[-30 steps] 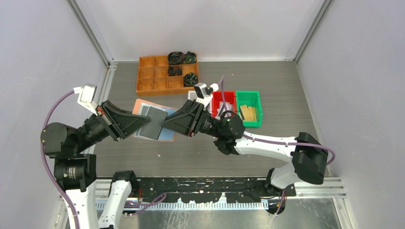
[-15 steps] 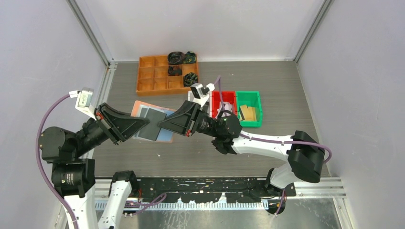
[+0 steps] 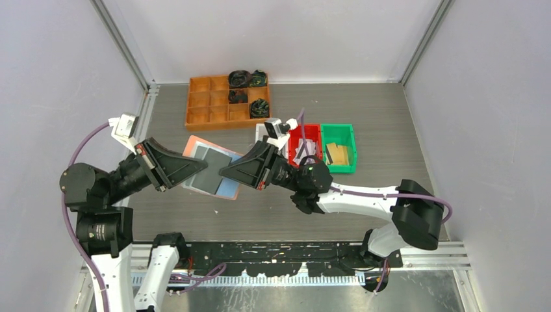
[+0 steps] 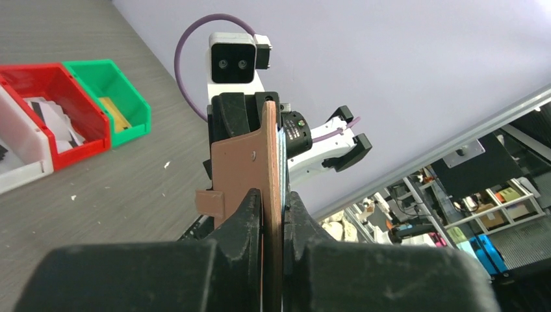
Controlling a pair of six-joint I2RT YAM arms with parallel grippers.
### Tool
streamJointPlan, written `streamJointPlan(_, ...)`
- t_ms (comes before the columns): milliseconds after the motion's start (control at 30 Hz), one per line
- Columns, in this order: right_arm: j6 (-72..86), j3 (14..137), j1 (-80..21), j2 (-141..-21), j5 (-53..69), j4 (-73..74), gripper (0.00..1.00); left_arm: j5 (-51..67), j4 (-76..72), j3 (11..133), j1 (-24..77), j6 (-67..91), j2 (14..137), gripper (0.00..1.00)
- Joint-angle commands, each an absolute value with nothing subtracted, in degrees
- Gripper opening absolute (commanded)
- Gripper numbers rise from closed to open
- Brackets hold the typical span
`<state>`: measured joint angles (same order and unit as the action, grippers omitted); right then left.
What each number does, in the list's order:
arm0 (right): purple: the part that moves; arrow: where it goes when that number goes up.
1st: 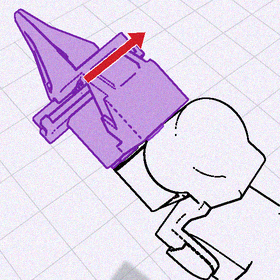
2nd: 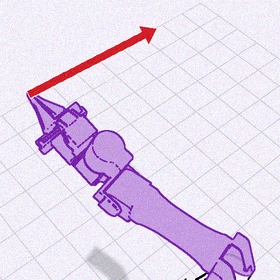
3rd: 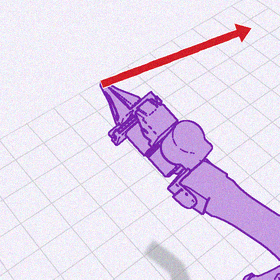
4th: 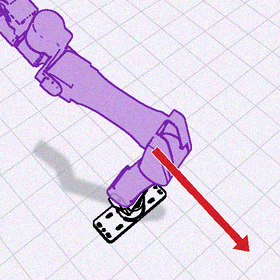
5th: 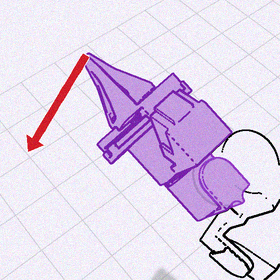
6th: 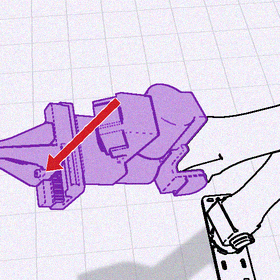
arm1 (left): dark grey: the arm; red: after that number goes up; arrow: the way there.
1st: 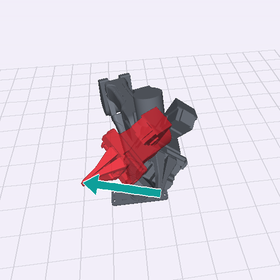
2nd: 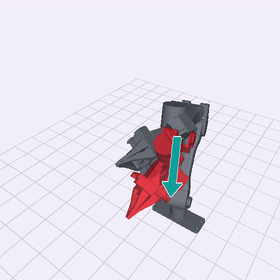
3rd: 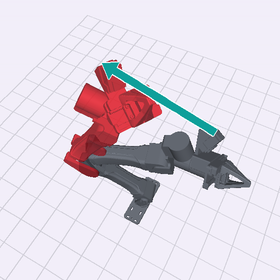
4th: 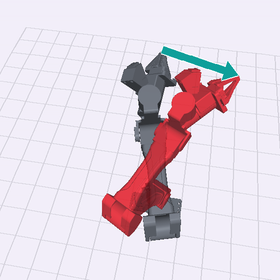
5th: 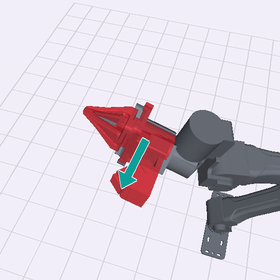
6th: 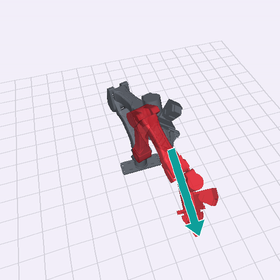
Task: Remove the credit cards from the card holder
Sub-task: Remove the credit card from the card holder.
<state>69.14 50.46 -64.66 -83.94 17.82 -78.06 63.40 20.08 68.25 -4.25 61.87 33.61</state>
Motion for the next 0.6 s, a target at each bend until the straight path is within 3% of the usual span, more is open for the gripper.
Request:
streamJointPlan(0,68.9,50.1,-65.2,-80.2,18.6,-82.0,0.13,63.9,14.1,68.6,-4.3,66.0,34.0,0.0)
streamJointPlan(267,69.0,49.5,-65.3,-78.0,19.6,-82.0,0.12,63.1,15.3,68.4,-4.3,65.2,33.9,0.0)
streamJointPlan(567,69.1,49.6,-65.3,-77.6,20.0,-82.0,0.21,62.6,15.2,68.7,-4.2,65.1,34.3,0.0)
